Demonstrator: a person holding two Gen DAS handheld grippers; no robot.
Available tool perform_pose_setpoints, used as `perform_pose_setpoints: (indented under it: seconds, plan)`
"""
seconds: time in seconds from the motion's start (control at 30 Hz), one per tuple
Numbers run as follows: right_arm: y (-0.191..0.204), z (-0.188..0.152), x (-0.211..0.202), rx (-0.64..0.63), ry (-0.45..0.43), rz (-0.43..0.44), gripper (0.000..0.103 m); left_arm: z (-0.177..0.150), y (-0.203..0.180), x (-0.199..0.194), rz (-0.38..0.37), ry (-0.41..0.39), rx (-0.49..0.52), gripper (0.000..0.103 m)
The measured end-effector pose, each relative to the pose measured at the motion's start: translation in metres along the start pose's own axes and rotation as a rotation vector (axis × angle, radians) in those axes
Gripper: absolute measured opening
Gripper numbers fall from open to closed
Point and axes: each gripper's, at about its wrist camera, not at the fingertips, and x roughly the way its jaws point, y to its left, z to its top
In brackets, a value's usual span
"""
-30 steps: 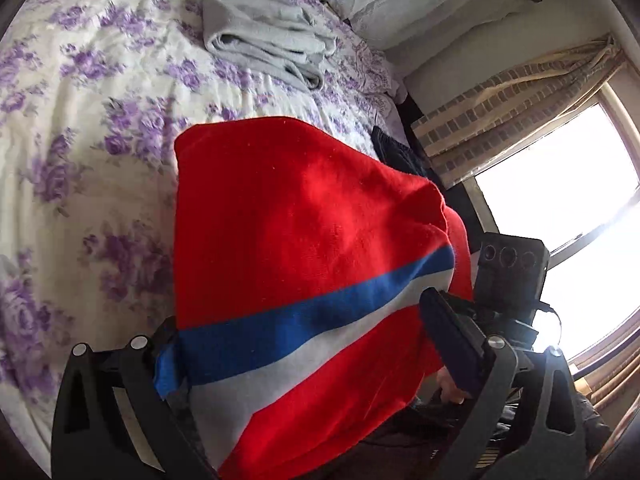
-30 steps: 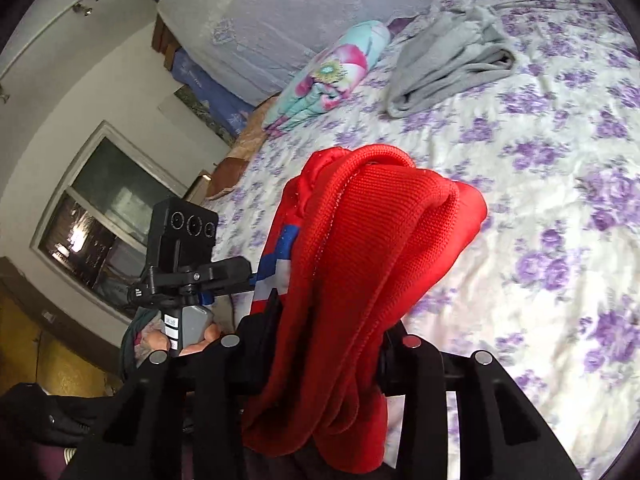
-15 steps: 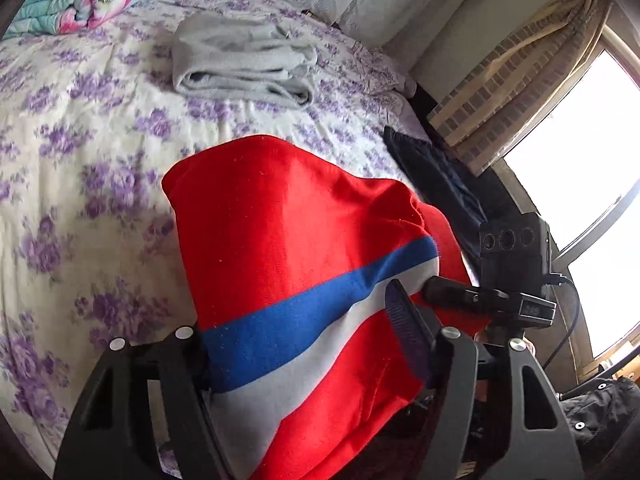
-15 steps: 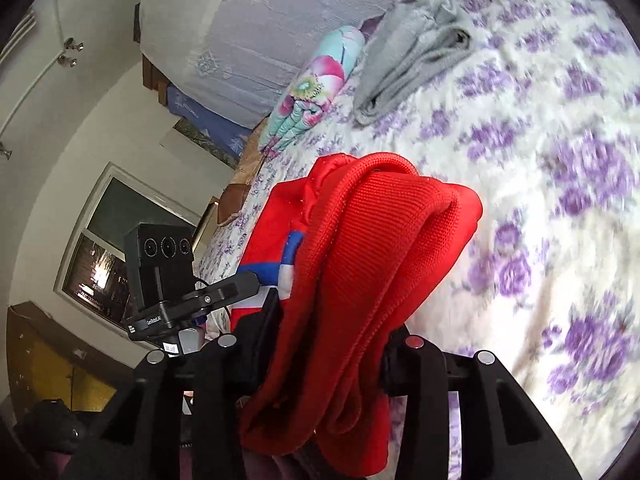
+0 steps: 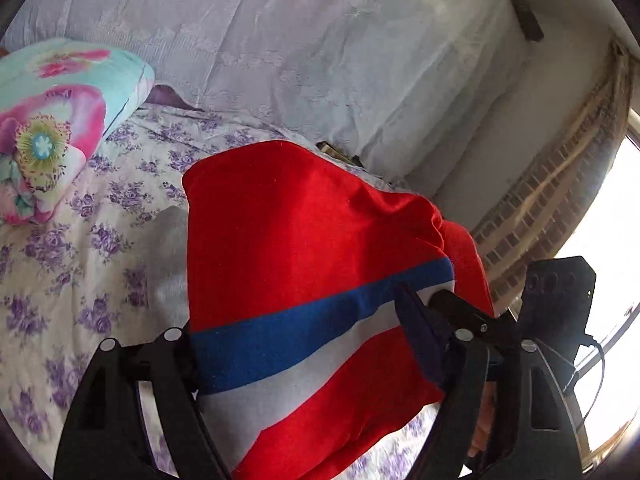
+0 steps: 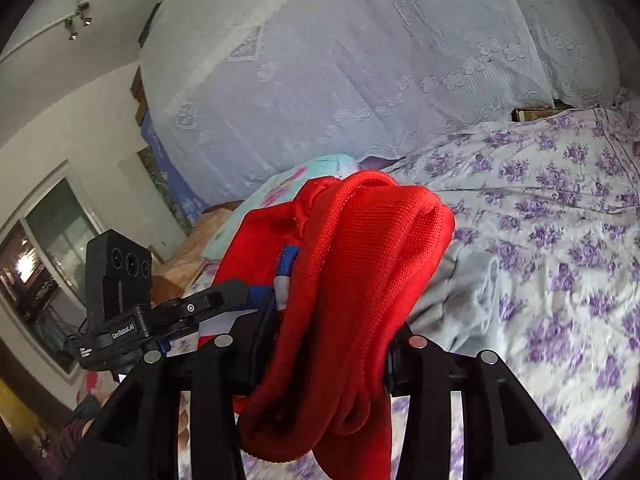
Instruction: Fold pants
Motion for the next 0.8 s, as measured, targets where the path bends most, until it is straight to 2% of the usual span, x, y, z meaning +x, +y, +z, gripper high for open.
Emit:
perform_pose_setpoints:
  seconds: [0.03, 0.07, 0.1, 0.17, 0.2, 0.27, 0.33, 0.43, 0.53, 0.6, 0.63, 0.67, 0.8]
  plan:
    - [-0.011, 0.004, 0.023, -0.001, 0.003, -0.035, 0.047, 0.006, 0.014, 0.018, 0.017, 0.011, -0.025, 0.083]
    - [-0.023, 0.007, 0.044, -0.006, 0.005, -0.088, 0.054, 0.010, 0.037, 0.045, 0.055, 0.033, -0.057, 0.086]
    - [-0.036, 0.005, 0.068, -0.016, 0.020, -0.182, 0.070, 0.012, 0.058, 0.067, 0.095, 0.065, -0.093, 0.088]
    - [-0.065, -0.005, 0.106, -0.030, 0.063, -0.436, 0.074, 0.003, 0.112, 0.111, 0.193, 0.181, -0.215, 0.087]
    - [-0.077, -0.009, 0.113, -0.037, 0.070, -0.498, 0.079, 0.000, 0.133, 0.118, 0.197, 0.196, -0.275, 0.095]
    - [-0.087, -0.015, 0.087, 0.002, -0.025, -0.420, 0.084, -0.001, 0.147, 0.104, 0.122, 0.143, -0.344, 0.094]
    - [-0.083, -0.018, 0.054, 0.012, -0.099, -0.402, 0.085, 0.004, 0.142, 0.082, 0.089, 0.113, -0.322, 0.094]
    - [-0.067, -0.023, -0.006, 0.013, -0.193, -0.324, 0.090, 0.006, 0.116, 0.030, 0.092, 0.032, -0.253, 0.094]
    - [-0.036, -0.038, -0.071, 0.015, -0.232, -0.237, 0.092, -0.008, 0.065, -0.027, 0.146, -0.036, -0.119, 0.094]
    - [-0.007, -0.056, -0.117, -0.021, -0.247, -0.194, 0.100, -0.033, 0.020, -0.068, 0.143, -0.065, -0.011, 0.095]
    - [0.009, -0.070, -0.140, -0.050, -0.259, -0.180, 0.100, -0.048, -0.002, -0.088, 0.150, -0.080, 0.035, 0.096]
    - [0.025, -0.083, -0.162, -0.086, -0.273, -0.182, 0.100, -0.064, -0.026, -0.111, 0.165, -0.088, 0.077, 0.098]
    - [0.075, -0.120, -0.238, -0.196, -0.251, -0.196, 0.100, -0.113, -0.106, -0.196, 0.124, -0.128, 0.216, 0.098]
